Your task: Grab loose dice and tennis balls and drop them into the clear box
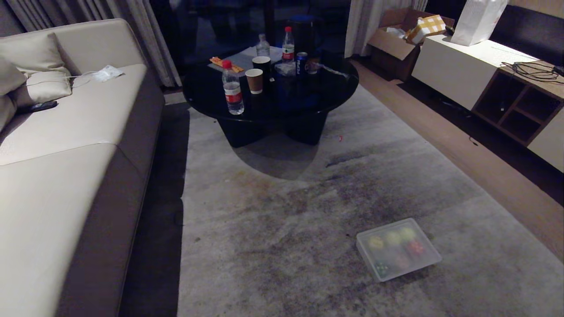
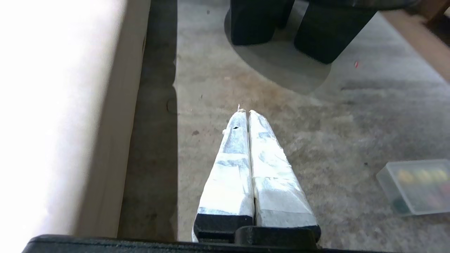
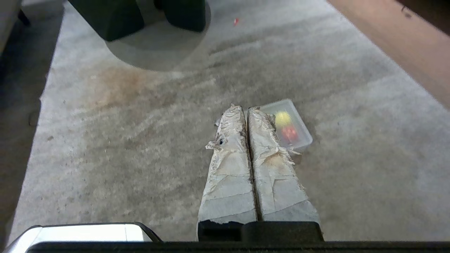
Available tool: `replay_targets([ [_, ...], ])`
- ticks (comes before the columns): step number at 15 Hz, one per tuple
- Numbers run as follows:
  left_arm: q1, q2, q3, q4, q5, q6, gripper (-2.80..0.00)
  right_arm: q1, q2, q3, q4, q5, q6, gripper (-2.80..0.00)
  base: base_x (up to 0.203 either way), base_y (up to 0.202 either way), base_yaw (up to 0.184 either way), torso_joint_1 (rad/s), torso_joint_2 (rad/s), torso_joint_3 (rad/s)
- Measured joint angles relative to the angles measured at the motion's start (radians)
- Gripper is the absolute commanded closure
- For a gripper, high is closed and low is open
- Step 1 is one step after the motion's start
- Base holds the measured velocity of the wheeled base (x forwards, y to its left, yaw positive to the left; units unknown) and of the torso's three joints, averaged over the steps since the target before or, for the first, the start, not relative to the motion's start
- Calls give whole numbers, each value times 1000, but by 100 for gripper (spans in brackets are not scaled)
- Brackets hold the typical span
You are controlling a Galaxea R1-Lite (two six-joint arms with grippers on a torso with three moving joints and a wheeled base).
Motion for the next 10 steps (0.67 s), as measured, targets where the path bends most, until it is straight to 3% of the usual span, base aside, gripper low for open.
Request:
replay_targets([
  [10,0,0,0,0,0,0,0,0,0,0,0,-1,0,0,0,0,0,1,1,204],
])
